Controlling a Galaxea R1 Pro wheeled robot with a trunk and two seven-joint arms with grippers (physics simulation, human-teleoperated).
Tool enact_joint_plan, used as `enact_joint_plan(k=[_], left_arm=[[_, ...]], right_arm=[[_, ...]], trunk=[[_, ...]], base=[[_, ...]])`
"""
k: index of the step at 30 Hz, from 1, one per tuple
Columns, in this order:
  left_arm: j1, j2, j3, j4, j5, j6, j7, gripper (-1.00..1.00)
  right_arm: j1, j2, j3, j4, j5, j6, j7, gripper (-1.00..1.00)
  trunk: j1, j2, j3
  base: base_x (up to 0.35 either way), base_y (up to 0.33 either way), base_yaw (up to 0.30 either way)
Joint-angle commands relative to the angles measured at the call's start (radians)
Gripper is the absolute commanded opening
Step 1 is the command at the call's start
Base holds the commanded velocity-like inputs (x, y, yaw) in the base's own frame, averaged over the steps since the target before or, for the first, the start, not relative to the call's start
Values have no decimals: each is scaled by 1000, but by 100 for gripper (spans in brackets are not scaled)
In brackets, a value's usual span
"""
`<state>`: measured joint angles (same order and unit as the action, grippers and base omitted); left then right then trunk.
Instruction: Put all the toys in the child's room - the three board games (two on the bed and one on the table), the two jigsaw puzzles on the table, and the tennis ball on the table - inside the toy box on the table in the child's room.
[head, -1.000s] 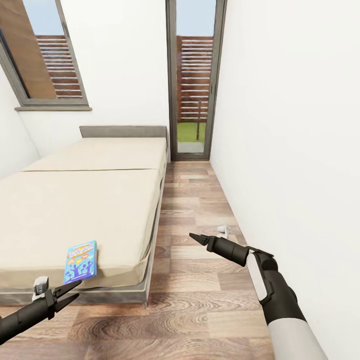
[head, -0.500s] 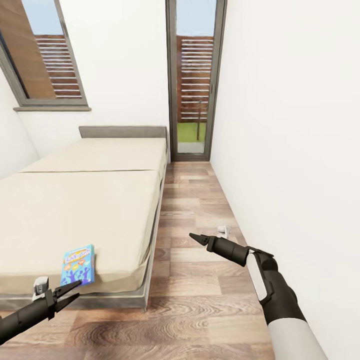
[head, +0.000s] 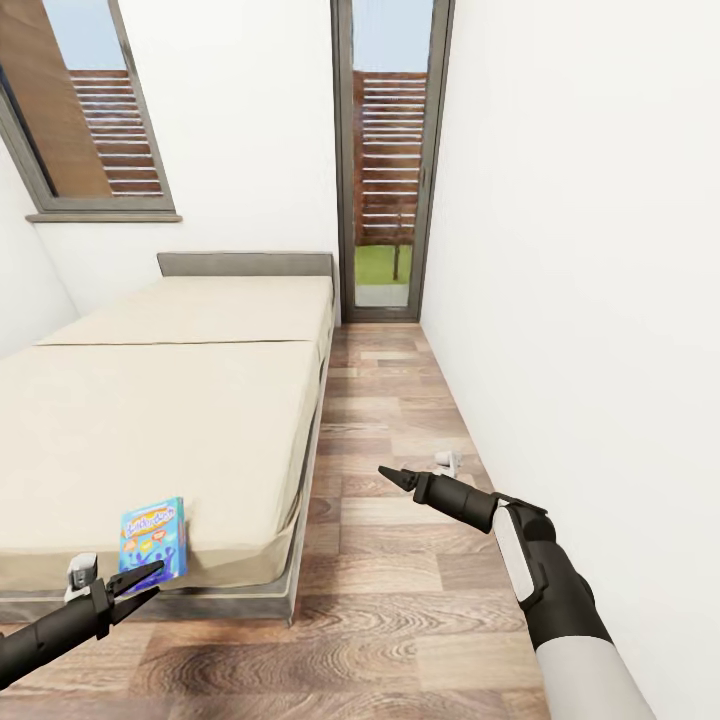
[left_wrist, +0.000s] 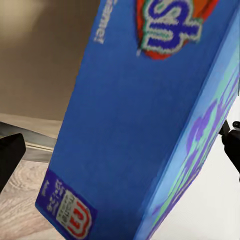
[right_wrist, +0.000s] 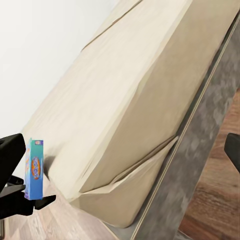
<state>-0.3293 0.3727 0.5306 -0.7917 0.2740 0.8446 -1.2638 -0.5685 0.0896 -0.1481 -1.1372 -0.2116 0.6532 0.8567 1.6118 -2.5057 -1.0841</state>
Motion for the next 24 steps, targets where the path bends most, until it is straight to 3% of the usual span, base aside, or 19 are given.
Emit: enact_joint_plan(k=[1, 7, 8, 24], left_arm=[[0, 0, 1, 0, 2, 8, -2, 100], [0, 0, 2, 0, 2, 8, -2, 100], [0, 0, 2, 0, 2, 8, -2, -100], [0, 1, 3, -1, 4, -12, -5, -100]], right_arm=[[-1, 1, -2, 0, -3, 6, 2, 100], [-1, 1, -3, 0, -2, 6, 2, 100], [-1, 1, -3, 0, -2, 6, 2, 100], [-1, 1, -4, 1, 0, 6, 2, 100]], trunk=[[0, 0, -1], [0, 0, -1], [0, 0, -1], [0, 0, -1]], base=[[52, 0, 0], [20, 0, 0], [3, 0, 0], [0, 0, 0]])
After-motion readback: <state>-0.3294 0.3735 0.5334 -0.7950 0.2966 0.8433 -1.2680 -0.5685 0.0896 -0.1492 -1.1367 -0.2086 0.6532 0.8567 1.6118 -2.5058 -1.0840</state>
